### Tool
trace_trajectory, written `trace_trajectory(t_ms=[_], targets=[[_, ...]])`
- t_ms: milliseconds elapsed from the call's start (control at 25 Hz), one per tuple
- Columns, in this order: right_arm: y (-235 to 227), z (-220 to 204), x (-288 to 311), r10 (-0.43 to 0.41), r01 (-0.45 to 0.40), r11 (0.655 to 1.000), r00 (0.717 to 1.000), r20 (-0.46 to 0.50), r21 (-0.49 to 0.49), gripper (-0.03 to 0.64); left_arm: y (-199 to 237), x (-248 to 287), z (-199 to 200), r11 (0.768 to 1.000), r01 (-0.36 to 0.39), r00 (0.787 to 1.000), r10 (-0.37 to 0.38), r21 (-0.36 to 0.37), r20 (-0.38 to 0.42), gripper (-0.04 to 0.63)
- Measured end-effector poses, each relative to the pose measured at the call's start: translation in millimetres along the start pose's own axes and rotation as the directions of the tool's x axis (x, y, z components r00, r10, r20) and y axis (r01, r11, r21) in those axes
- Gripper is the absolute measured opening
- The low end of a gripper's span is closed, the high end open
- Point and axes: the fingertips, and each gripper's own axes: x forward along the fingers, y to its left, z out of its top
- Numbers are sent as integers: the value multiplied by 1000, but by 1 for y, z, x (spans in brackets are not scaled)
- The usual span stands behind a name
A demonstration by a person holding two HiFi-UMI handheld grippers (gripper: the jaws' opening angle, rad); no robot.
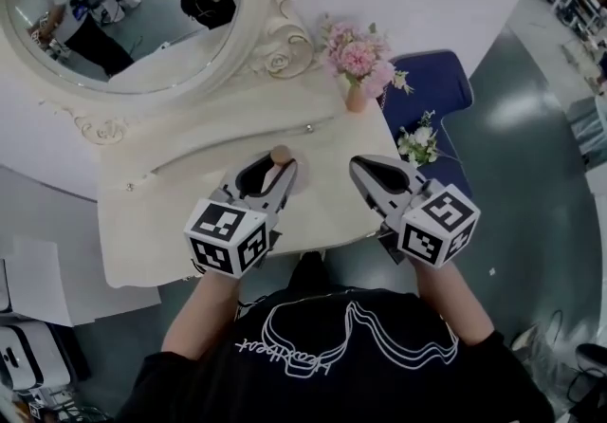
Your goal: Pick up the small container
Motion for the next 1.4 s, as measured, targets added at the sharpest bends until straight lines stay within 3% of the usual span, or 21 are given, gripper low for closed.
trace_trajectory(t_ms=[520,1400], targets=[[38,-6,-46,27,-23,998,998,55,-58,6,-68,-57,-10,999,35,999,-34,-21,21,129],[44,-16,-53,24,-22,999,999,44,-50,6,-83,-61,-7,997,65,997,-64,-29,40,129]])
